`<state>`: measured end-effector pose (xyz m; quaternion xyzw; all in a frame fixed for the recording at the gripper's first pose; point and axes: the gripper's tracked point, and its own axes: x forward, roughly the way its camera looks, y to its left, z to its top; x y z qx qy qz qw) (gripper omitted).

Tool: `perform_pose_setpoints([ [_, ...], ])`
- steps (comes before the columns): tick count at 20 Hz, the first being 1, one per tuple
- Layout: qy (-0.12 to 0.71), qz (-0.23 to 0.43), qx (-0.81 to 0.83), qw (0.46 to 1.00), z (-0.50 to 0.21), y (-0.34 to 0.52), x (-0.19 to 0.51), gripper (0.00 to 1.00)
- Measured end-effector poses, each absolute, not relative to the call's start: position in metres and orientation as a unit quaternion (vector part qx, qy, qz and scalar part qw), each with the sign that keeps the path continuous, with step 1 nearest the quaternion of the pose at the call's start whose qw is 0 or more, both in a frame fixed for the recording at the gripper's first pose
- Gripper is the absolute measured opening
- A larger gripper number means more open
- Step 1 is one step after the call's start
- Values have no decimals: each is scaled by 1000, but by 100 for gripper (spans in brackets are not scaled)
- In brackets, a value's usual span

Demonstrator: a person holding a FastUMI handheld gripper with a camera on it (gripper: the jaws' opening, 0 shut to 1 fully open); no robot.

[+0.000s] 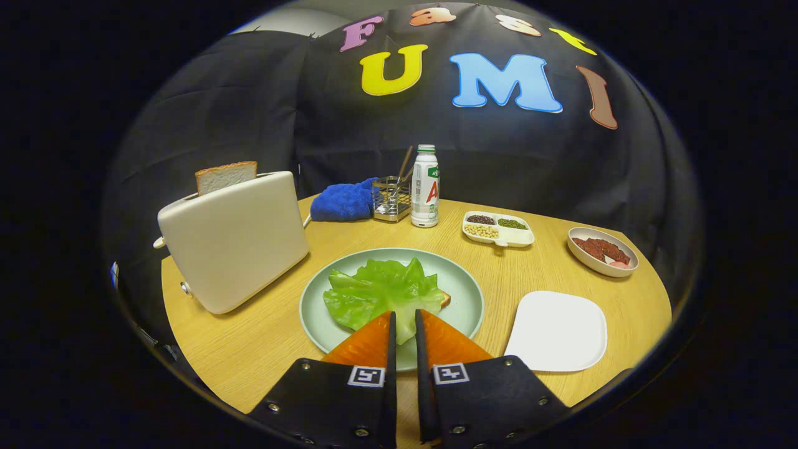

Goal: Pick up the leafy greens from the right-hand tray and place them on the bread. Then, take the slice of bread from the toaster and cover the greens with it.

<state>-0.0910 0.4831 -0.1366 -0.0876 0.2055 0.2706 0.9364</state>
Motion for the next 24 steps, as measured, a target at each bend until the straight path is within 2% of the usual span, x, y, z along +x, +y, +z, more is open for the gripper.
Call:
perform_pose_setpoints([
  [1, 204, 268, -89, 937, -136, 480, -92, 18],
  [2, 201, 261, -87, 940, -133, 477, -91, 28],
  [4, 177, 241, -83, 951, -124, 469, -86, 33],
  [12, 84, 166, -48, 981, -71, 458, -93, 34],
  [16, 46, 173, -31, 983, -46, 494, -115, 35],
  [24, 42, 221, -19, 974, -23, 581, -140, 35],
])
